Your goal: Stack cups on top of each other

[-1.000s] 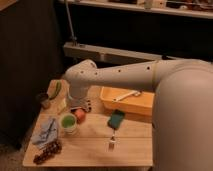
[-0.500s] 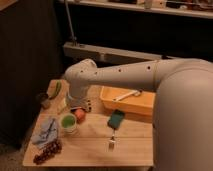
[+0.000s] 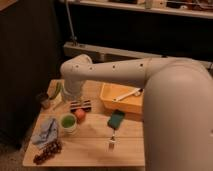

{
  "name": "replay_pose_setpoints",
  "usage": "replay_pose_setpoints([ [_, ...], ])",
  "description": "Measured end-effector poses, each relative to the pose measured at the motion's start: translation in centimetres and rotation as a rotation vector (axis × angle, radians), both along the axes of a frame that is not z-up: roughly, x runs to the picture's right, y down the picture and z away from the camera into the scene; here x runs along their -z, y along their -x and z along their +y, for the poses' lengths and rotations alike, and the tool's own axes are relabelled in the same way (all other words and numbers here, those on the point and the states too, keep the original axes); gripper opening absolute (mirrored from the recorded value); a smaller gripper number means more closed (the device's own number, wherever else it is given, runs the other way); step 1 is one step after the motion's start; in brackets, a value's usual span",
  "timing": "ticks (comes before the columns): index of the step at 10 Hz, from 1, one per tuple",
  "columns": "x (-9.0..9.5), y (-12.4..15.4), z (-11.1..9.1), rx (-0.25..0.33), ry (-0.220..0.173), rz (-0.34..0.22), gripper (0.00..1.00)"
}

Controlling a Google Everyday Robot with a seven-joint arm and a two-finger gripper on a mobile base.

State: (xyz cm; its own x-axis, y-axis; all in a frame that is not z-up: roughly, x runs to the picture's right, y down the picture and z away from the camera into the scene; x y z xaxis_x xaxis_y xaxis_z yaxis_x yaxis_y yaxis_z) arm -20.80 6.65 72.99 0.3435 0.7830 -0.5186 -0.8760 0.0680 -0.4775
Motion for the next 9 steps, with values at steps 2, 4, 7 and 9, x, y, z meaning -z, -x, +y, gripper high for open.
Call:
replay_pose_setpoints([
  [2,-1.5,3.9,-2.1,0.018,-0.009,-0.031,0.8],
  [4,-3.2,7.4,-4.0,0.029,-0.011,-0.072,0.8],
  [7,-5.4,8.8,-5.4,-0.002,0.003,-0.117,0.8],
  [9,-6.5,8.7,-5.5,-0.016,0.006,-0.122,0.8],
])
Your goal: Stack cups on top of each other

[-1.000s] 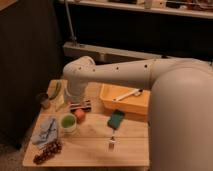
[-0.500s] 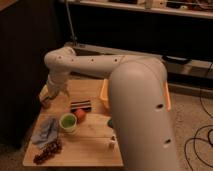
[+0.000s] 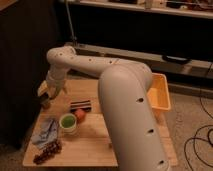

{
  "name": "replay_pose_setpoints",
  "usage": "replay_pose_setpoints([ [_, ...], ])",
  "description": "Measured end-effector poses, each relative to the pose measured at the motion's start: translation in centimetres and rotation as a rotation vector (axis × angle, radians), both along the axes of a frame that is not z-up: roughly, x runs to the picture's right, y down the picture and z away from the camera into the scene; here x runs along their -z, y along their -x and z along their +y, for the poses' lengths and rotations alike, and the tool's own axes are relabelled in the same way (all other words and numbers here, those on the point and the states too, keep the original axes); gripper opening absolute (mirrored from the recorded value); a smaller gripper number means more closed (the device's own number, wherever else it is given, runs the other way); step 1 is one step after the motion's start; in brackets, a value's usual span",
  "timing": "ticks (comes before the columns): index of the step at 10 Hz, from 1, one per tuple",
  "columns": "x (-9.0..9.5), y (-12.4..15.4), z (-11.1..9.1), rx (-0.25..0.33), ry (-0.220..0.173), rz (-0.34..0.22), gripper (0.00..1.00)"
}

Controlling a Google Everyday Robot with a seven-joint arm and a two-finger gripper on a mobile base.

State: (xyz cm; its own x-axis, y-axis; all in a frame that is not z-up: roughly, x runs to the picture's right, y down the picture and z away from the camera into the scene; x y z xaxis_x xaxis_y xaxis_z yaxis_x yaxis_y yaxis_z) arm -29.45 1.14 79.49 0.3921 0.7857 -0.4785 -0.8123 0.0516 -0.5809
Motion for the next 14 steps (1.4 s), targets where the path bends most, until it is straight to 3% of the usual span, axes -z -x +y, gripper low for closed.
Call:
replay_pose_setpoints([
  [5,-1.9,1.8,0.5,0.005,-0.004,-0.011,0.8],
  [8,-4.5,2.2,1.5,-0.06,0.014,0.036,0.8],
  [10,-6.4,1.6,1.8,-0.147,0.039,0.108,0.8],
  [14,-7.5,1.9,1.7,-0.177,0.036,0.131,0.8],
])
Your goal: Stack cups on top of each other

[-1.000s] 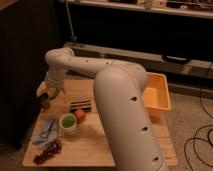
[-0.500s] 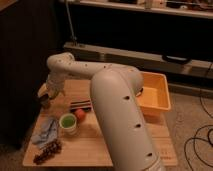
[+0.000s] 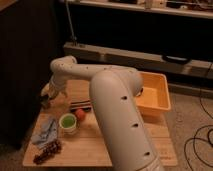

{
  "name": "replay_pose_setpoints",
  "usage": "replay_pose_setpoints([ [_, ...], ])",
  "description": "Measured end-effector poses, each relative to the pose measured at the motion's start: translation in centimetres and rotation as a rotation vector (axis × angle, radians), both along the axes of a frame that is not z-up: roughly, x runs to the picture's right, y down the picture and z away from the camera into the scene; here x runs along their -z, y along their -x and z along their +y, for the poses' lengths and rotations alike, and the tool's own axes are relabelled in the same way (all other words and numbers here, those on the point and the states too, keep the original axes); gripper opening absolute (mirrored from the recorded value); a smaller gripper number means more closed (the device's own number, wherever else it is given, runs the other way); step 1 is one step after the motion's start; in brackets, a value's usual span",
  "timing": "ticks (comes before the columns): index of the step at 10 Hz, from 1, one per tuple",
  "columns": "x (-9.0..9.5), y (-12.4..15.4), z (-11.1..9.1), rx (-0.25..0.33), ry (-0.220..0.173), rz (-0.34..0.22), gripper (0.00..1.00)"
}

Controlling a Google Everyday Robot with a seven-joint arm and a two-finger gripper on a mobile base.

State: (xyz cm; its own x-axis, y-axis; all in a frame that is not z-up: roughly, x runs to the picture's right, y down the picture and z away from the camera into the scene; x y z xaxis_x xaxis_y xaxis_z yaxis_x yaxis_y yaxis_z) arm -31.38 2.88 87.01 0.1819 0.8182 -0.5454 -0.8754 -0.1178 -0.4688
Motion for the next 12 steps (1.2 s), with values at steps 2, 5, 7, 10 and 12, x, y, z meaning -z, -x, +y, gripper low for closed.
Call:
replay_pose_setpoints([
  [2,-0.9,0.3,0.1,-0.003,0.01,0.008,0.8],
  [5,-1.7,0.9,0.7,0.004,0.025,0.011,0.66],
  [7,-2.3,1.1,1.3,0.011,0.037,0.014,0.49],
  [10,-3.0,1.8,2.3,0.03,0.08,-0.003,0.2],
  [12,-2.4,3.5,2.6,0.051,0.093,-0.027,0.18],
])
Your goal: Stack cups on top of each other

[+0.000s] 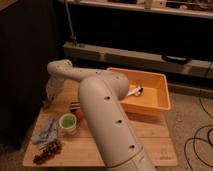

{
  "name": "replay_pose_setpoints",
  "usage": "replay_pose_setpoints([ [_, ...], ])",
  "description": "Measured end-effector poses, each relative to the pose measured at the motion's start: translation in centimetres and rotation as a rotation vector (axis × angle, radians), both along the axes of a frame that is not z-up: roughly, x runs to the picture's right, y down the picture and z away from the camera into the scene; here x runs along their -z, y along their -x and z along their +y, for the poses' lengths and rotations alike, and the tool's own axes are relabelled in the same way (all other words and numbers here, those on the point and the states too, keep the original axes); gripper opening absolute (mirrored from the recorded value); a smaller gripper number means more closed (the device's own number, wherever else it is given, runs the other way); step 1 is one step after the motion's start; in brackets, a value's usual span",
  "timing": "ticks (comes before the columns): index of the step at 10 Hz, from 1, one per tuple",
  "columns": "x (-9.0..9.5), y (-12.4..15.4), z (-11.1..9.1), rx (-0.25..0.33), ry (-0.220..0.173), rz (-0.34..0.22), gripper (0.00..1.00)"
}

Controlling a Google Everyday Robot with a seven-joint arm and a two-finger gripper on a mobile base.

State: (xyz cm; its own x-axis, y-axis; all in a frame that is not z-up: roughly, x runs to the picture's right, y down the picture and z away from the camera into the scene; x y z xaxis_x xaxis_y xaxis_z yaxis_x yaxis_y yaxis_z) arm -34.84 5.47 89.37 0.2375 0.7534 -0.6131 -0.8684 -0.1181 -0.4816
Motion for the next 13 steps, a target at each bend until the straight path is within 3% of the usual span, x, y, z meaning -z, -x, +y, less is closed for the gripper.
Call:
replay_pose_setpoints([
  [2,1.0,-0.4,-0.7,0.012,0.003,-0.014,0.18],
  [5,5.8,-1.6,-3.7,0.031,-0.014,-0.038,0.18],
  [7,8.8,-5.8,-4.9,0.031,-0.017,-0.035,0.18],
  [13,15.4,-17.3,-2.3,0.026,0.0,-0.03,0.18],
])
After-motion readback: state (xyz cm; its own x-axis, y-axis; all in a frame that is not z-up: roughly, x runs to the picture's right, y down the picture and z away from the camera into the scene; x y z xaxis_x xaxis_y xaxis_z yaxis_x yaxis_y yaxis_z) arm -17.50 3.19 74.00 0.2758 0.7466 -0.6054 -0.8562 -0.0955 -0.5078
